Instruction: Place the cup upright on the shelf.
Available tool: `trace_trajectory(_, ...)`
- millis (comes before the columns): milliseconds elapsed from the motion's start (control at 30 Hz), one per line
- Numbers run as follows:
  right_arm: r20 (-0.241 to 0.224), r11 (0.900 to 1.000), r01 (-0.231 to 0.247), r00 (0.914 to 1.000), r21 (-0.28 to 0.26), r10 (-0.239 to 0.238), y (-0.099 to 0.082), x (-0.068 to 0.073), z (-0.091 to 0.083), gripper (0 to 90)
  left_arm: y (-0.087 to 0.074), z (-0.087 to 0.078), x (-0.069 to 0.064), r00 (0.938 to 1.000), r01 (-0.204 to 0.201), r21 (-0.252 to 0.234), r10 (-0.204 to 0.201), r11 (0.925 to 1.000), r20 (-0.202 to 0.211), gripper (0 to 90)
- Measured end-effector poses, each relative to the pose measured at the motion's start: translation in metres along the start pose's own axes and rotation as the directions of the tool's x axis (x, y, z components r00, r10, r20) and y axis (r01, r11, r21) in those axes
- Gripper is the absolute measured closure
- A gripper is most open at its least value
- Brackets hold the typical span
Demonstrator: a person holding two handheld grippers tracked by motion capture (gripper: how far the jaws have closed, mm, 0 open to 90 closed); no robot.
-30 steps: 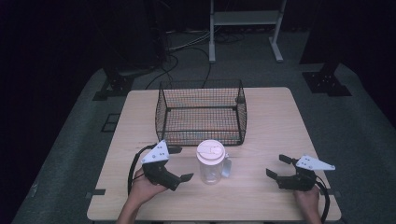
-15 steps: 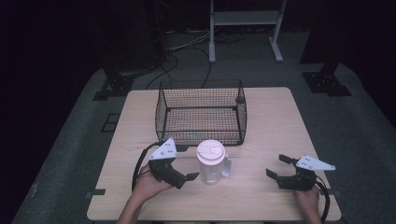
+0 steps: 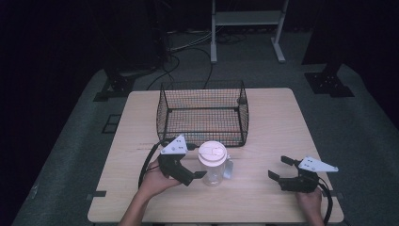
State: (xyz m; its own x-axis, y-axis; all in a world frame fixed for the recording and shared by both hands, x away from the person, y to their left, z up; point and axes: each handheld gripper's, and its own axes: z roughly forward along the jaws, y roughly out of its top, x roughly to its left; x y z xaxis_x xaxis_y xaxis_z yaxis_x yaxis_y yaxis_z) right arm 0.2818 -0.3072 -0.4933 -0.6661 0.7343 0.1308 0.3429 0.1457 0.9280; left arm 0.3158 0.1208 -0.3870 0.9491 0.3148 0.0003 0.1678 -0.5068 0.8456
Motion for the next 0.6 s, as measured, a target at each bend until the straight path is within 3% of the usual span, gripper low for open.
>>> trace_trajectory(600,-0.005,1.0000,-0.002,1.0000,-0.005,0.002,0.000,0.000,0.000,12.8,0.011,0.021,0.006,0.9987,0.006,0.040,-0.008,0.9992,0.050,1.8)
